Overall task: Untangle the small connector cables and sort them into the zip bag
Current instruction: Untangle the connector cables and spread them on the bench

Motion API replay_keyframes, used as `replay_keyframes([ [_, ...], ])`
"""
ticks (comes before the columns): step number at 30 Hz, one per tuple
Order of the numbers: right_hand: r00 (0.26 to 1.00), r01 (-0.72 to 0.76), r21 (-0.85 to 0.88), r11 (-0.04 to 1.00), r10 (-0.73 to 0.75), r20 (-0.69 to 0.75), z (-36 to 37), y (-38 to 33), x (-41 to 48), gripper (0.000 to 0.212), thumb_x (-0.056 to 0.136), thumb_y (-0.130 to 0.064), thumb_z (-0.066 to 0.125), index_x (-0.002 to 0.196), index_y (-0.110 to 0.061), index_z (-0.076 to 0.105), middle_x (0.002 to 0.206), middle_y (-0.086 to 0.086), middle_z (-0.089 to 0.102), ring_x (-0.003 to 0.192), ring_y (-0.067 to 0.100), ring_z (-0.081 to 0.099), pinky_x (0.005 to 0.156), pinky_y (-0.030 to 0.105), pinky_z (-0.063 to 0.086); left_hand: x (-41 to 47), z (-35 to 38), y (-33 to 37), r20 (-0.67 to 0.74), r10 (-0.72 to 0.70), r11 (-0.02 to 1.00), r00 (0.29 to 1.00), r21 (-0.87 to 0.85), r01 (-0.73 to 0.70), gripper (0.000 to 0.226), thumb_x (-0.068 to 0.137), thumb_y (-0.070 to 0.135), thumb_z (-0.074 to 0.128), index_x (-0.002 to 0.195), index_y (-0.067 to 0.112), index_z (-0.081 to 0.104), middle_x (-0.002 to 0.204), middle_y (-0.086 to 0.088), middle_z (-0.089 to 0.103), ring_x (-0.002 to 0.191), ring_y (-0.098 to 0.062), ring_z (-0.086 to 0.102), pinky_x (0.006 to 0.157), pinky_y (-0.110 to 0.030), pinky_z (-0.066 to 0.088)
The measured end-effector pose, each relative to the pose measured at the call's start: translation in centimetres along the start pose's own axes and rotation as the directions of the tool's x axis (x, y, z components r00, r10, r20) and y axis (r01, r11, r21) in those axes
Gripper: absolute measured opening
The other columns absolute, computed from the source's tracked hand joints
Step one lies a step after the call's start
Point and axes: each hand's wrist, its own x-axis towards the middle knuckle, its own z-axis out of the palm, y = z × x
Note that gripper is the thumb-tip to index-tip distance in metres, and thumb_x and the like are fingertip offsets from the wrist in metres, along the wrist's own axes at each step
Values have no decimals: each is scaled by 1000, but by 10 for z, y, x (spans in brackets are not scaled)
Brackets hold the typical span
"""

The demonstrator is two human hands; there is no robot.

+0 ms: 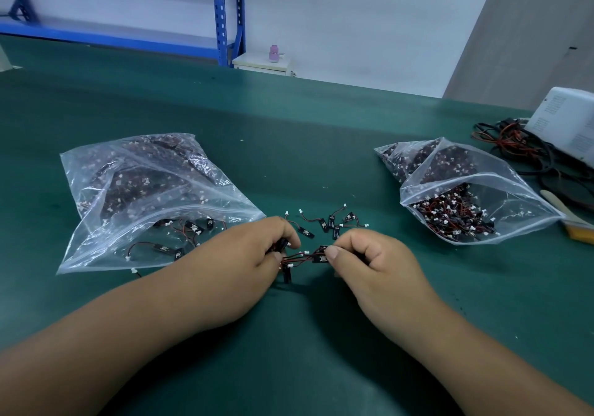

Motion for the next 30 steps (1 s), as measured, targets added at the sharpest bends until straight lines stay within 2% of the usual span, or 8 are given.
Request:
replay_keyframes([
  [4,999,54,-65,996,-54,0,-1,1,1,16,84,-37,59,75,-24,61,58,-12,52,55,3,45,50,16,34,1,1,-1,-29,-20,999,999,-31,19,23,98,26,49,99,49,50,83,8,61,76,-5,53,67,-21,44],
  [11,990,139,-322,936,-119,82,-6,7,2,19,85,-53,48,84,-35,54,81,-18,58,74,8,54,59,28,43,3,1,-3,-115,-66,977,991,-210,41,26,96,26,54,100,52,52,83,21,59,66,-1,52,60,-11,40],
  [14,988,151,-297,943,-138,62,-5,7,1,22,84,-53,47,83,-33,54,78,-16,57,73,9,54,58,27,43,4,2,-4,-104,-65,976,993,-214,41,25,96,27,55,100,52,53,81,16,60,65,-6,53,59,-16,43],
  [17,988,153,-233,960,-144,57,-4,7,1,13,87,-45,52,80,-34,53,73,-17,56,70,9,52,55,21,37,4,3,-4,-55,-62,951,997,-305,43,23,94,31,58,102,52,55,84,18,64,70,-4,59,70,-27,48],
  [20,984,172,-206,963,-157,87,0,5,0,13,88,-43,52,81,-33,53,73,-15,56,69,10,52,56,22,38,4,6,-3,-25,-23,943,999,-333,14,23,91,37,63,106,52,54,98,24,65,85,1,62,83,-24,48],
  [23,982,177,-205,963,-158,104,2,4,-1,12,89,-44,50,81,-35,52,74,-16,55,69,10,51,56,24,39,4,7,-1,-32,12,967,999,-252,-19,31,90,30,66,107,53,53,99,27,63,93,3,61,85,-17,45],
  [27,984,165,-195,967,-149,94,-3,2,1,14,89,-40,51,76,-34,51,70,-17,55,66,8,50,55,20,35,3,5,-1,-23,27,974,999,-226,-31,28,89,27,69,104,48,57,95,20,65,89,-1,62,85,-23,48],
  [30,990,127,-145,981,-115,87,-8,2,3,14,88,-37,51,77,-30,53,63,-16,52,59,5,46,53,18,33,1,2,0,-5,57,983,998,-172,-57,27,89,26,68,103,48,59,96,26,64,88,2,60,80,-13,45],
])
